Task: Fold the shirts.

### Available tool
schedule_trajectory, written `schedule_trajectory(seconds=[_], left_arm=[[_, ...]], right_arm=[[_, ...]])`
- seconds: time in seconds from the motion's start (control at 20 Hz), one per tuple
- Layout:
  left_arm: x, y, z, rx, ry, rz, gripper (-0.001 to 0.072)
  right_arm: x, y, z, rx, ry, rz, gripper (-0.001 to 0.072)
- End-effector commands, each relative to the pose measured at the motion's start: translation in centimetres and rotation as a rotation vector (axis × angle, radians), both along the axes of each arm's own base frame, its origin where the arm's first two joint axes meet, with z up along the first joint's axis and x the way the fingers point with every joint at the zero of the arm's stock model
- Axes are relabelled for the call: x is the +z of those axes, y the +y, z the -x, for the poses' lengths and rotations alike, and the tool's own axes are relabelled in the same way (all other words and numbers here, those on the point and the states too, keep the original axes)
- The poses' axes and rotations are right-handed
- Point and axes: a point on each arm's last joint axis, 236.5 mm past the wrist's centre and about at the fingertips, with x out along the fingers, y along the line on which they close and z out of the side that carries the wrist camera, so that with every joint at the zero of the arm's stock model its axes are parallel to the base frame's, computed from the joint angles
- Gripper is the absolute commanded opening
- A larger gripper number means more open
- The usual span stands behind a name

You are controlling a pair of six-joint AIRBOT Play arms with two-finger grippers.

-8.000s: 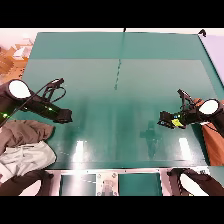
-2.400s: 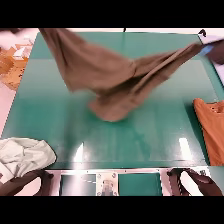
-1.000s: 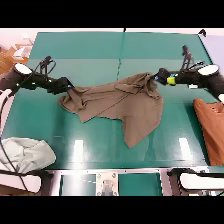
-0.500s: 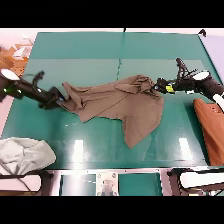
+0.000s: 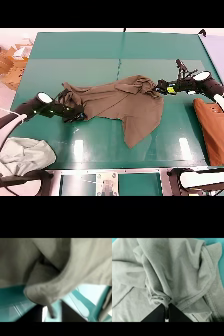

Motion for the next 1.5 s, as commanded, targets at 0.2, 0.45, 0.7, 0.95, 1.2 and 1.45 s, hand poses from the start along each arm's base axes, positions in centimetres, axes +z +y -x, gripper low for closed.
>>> schedule_trajectory(seconds=[0.2, 0.45, 0.7, 0.95, 1.2, 1.45], left_arm=[[6.7, -1.5, -3.4, -0.116, -0.206, 0.028, 0.0022], [36.4, 3.2, -7.8, -0.1, -0.87, 0.0, 0.0022], [63.4, 8.4, 3.6, 0.051, -1.543, -0.261, 0.0022], [68.9, 12.3, 10.6, 0.241, -1.688, -0.458, 0.0023], [66.1, 15.3, 10.4, 0.291, -1.564, -0.589, 0.0023], [57.3, 17.5, 2.6, 0.258, -1.299, -0.627, 0.0022]], right_arm=[[3.5, 0.7, 0.6, 0.074, -0.008, -0.025, 0.0023], [23.2, -3.6, 0.4, 0.043, -0.343, 0.068, 0.0023], [47.4, -5.5, 9.7, -0.088, -0.911, 0.309, 0.0024], [60.1, -4.2, 23.2, -0.29, -1.307, 0.567, 0.0024], [63.4, -3.1, 29.4, -0.403, -1.443, 0.687, 0.0024], [56.8, -6.2, 21.0, -0.359, -1.238, 0.482, 0.0024]])
